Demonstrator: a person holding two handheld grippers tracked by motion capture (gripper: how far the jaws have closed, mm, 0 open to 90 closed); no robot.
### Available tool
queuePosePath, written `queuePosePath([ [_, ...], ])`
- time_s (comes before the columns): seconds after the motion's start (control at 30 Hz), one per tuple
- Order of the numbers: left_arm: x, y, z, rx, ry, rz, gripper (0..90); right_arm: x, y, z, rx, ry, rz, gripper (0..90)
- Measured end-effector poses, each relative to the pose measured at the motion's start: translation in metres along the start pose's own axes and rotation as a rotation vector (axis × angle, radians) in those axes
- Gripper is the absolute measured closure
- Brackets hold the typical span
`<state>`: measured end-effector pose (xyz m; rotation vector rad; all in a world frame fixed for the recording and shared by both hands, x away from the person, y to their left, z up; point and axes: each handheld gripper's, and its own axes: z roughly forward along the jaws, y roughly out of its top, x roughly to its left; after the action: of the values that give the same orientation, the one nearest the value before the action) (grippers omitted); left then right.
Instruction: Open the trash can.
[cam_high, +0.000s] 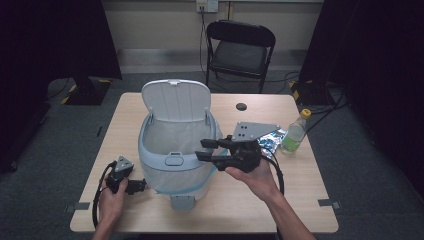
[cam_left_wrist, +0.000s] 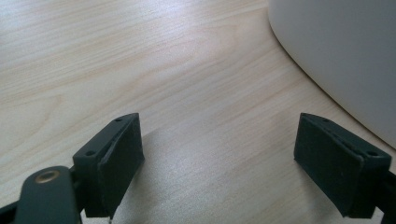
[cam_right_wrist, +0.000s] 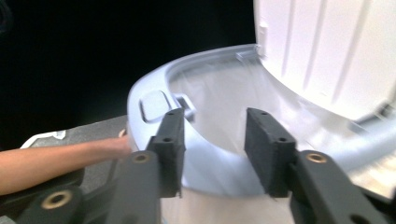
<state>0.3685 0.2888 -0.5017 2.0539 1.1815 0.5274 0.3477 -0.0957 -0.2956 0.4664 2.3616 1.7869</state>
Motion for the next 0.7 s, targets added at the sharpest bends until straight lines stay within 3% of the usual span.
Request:
queuePosePath([
  [0.07, 0.0, 0.0, 0.0, 0.0, 0.0, 0.0, 14.9, -0.003, -0.003, -0.004, -0.014, -0.006, 0.01, 53.1],
  [0.17, 0.0, 0.0, 0.0, 0.002, 0.0, 0.003, 14.9, -0.004, -0.004, -0.011, -0.016, -0.05, 0.012, 40.8],
  [0.3, 0.0, 0.0, 0.0, 0.0, 0.0, 0.0, 15.0, -0.008, -0.01, -0.018, -0.005, -0.083, 0.024, 35.7],
  [0.53, 0.0, 0.0, 0.0, 0.0, 0.0, -0.001, 15.0, -0.021, -0.024, -0.032, -0.002, -0.148, 0.07, 33.4],
  [0.7, 0.0, 0.0, 0.0, 0.002, 0.0, 0.003, 14.9, -0.039, -0.043, -0.042, -0.014, -0.202, 0.129, 33.3],
])
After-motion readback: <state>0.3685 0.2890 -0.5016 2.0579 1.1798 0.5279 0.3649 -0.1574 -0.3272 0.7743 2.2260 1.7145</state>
